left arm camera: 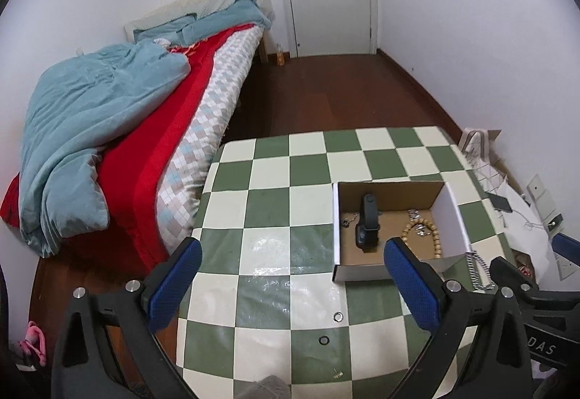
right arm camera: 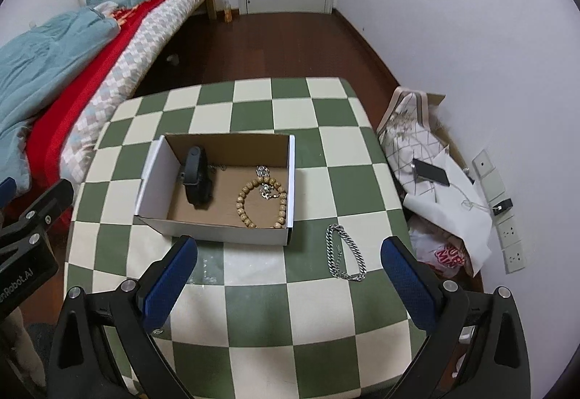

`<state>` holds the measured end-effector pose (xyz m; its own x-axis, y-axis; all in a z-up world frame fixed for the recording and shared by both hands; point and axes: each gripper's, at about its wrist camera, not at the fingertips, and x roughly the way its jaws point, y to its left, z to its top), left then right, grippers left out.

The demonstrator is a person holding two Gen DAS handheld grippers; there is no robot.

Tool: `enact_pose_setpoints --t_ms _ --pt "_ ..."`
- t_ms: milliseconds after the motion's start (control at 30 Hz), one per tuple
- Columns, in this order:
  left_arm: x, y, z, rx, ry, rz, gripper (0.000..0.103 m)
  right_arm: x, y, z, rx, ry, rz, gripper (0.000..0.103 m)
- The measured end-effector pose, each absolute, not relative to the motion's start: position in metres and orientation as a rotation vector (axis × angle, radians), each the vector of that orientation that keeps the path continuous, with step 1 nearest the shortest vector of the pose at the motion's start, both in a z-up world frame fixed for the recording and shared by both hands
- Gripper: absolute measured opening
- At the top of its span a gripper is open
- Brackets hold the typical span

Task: Organize jewelry
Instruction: 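Withdraw both grippers from the box toward the remaining jewelry, then grasp a small black ring with left gripper while right gripper grasps the thick silver chain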

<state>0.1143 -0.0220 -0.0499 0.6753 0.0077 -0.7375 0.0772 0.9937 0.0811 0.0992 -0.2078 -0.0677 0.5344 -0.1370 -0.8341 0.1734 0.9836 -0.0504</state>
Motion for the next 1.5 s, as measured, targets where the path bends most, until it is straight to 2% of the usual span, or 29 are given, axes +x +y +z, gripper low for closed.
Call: enact_pose_setpoints --t_ms 500,633,833,867,900,967,1233,1400,1433,1467,1500 --pt "0.062 -0.001 -0.01 0.041 0.715 0.003 0.102 0.036 -0.201 -0.016 0.091 0.847 -0.181 0.102" --pt "0.057 0.011 -0.031 0.056 0.716 0.082 0.102 0.022 -0.214 -0.029 0.144 0.841 -0.172 0.102" --pt "0.063 0.014 -0.098 0.17 0.837 0.165 0.102 0.013 -0.257 -0.091 0.23 0.936 -0.249 0.101" --pt "0.066 0.013 -0.112 0.189 0.869 0.168 0.102 0.012 -0.265 -0.102 0.247 0.951 -0.254 0.095" --pt "0.068 0.012 -0.122 0.205 0.89 0.17 0.102 0.011 -0.275 -0.116 0.265 0.971 -0.268 0.084" --pt "0.072 0.01 -0.14 0.219 0.926 0.173 0.102 0.012 -0.291 -0.138 0.292 0.999 -0.293 0.073" --pt "0.092 0.017 -0.178 0.213 1.012 0.227 0.102 0.054 -0.336 -0.203 0.369 1.041 -0.321 0.073" --pt "0.099 0.026 -0.193 0.208 1.052 0.244 0.102 0.097 -0.336 -0.227 0.296 1.057 -0.322 0.073" --pt "0.099 0.026 -0.195 0.205 1.058 0.237 0.102 0.104 -0.333 -0.232 0.268 1.068 -0.32 0.071" --pt "0.099 0.026 -0.196 0.202 1.062 0.229 0.102 0.109 -0.326 -0.235 0.218 1.066 -0.323 0.065" --pt "0.098 0.025 -0.197 0.199 1.067 0.218 0.102 0.112 -0.32 -0.236 0.173 1.07 -0.32 0.051"
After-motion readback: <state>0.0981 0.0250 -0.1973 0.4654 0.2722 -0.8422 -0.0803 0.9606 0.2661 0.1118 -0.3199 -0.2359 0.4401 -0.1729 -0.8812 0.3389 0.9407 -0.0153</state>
